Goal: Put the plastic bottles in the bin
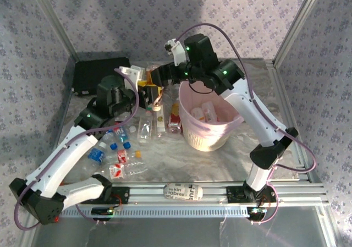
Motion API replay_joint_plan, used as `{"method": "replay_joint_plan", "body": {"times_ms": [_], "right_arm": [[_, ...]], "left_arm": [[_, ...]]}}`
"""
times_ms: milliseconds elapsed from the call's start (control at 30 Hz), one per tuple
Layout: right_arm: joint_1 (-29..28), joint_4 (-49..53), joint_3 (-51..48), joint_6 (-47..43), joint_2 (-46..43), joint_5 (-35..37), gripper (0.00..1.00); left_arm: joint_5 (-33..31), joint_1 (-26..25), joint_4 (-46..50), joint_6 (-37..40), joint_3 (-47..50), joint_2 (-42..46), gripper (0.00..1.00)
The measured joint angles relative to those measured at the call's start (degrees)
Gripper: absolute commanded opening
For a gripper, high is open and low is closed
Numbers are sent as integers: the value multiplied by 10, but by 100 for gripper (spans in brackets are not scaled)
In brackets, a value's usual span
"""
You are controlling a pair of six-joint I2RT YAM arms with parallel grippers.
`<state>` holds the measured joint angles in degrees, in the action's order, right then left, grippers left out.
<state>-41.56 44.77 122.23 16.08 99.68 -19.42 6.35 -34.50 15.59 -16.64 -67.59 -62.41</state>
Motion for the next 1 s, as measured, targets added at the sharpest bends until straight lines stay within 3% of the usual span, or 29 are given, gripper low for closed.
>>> {"method": "replay_joint_plan", "body": {"times_ms": [267,567,733,900,1000], "right_arm": [[20,-13,9,19,14,-24,69],[35,-18,9,26,24,-47,69],[41,-24,9,26,27,-58,61],[49,-25,9,25,29,-63,58],[52,-26,10,25,29,-68,58]], "left_arm": [[17,-1,-24,-11,-3,-8,45],[27,-1,-38,-21,-10,-26,45],[29,0,-44,-29,-13,-34,45],[29,0,-52,-37,-14,-42,58],[31,0,-57,-40,-14,-43,72]]}}
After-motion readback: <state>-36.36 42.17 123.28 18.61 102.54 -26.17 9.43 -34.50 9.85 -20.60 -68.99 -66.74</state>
